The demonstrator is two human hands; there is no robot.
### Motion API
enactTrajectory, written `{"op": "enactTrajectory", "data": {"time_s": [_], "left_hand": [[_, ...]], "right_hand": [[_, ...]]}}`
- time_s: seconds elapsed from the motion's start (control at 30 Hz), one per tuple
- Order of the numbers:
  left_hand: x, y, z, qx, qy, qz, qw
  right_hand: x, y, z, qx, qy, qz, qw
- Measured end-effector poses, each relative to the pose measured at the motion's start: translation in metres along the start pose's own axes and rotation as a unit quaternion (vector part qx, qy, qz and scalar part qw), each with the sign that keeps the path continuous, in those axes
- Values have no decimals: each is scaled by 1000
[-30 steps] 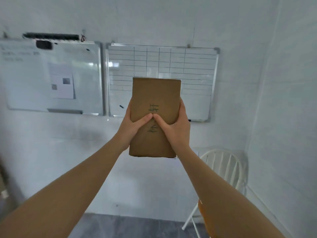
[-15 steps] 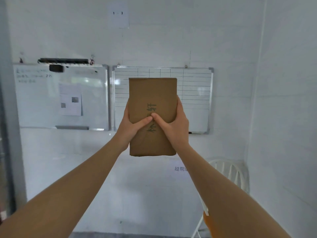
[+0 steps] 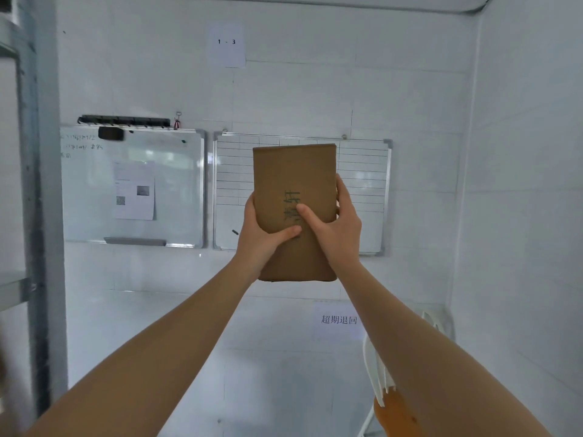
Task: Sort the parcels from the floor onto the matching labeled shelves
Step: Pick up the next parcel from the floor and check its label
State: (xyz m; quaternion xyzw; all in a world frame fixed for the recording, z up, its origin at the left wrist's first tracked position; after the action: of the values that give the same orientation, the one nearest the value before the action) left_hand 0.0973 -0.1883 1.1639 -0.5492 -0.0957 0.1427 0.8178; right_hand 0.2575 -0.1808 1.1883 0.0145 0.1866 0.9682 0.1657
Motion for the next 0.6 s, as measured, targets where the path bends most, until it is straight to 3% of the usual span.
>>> {"op": "enactTrajectory", "data": {"time_s": [0.3,0.5,0.6], "left_hand": [[-23,-26,-4,29,76,-34,996],[-23,-28,-20,24,124,-40,991],[-18,-29,-28,61,115,-14,991]], "right_hand": [[-17,5,7,73,-59,151,984],[-12,5,5,163,46,174,970],[-18,4,4,157,14,167,973]]}}
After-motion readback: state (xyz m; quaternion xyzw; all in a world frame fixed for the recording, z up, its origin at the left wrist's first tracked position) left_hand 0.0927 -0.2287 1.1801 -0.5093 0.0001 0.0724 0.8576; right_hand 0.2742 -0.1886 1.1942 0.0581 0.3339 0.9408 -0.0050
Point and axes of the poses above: each hand's wrist, its own z-axis towards the middle knuckle, its own x-axis out of the palm, y = z × x, the point moved 6 cm from there along z, towards the middle knuckle, and after that the axes turned 15 degrees about -x, right-handed, at the moved point
